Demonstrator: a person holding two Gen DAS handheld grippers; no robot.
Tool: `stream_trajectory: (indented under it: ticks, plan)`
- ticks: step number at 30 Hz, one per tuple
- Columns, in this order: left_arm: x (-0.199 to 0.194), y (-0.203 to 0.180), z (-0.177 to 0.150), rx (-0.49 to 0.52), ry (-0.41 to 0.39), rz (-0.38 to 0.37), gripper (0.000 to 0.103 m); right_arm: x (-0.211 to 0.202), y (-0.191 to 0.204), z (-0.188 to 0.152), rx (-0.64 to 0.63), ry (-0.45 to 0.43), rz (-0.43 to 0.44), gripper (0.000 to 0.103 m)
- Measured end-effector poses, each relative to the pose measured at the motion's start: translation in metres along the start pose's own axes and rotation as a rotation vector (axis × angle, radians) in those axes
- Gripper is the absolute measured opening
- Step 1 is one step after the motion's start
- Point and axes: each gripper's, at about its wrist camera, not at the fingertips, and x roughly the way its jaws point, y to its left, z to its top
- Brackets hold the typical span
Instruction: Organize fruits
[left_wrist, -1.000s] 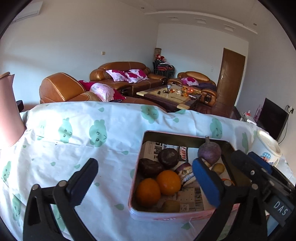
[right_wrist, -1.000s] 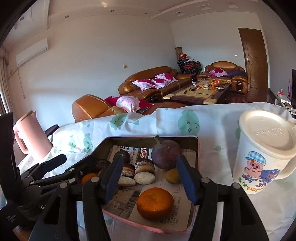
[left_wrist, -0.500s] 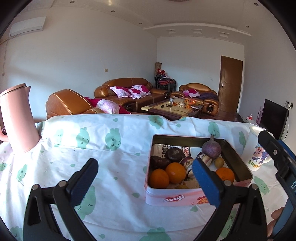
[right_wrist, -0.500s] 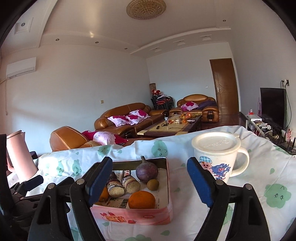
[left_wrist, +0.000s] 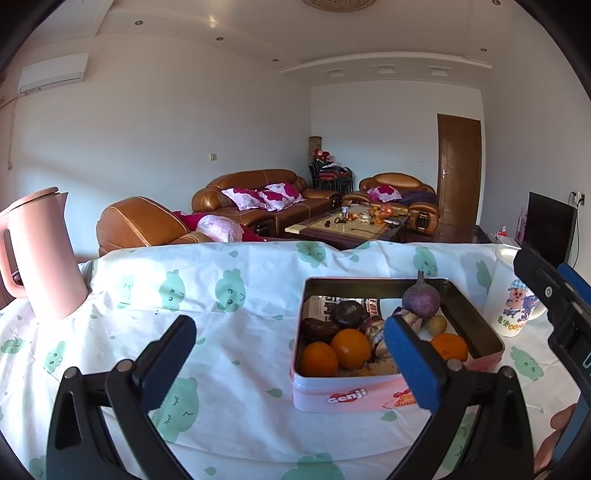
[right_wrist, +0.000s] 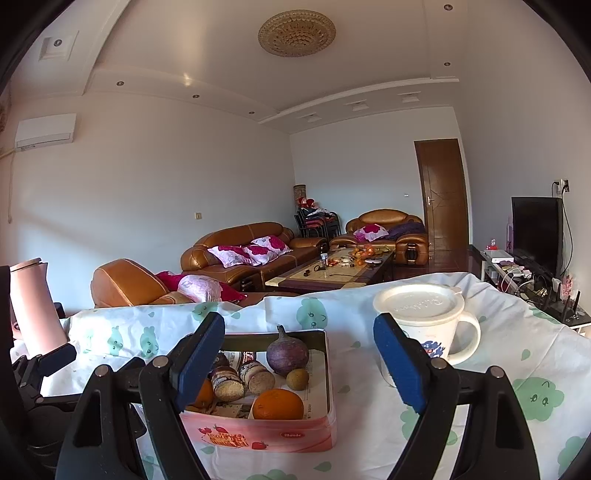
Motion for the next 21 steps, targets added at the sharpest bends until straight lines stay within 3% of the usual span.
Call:
stream_trajectory:
  ticks: [21]
  plan:
    - [-0.0032,-0.0085,0.0,0.04,-0.013,0.005,0.103,-0.0038,-0.0038,0.0009,0.02,-0.003,-0.018,0.084]
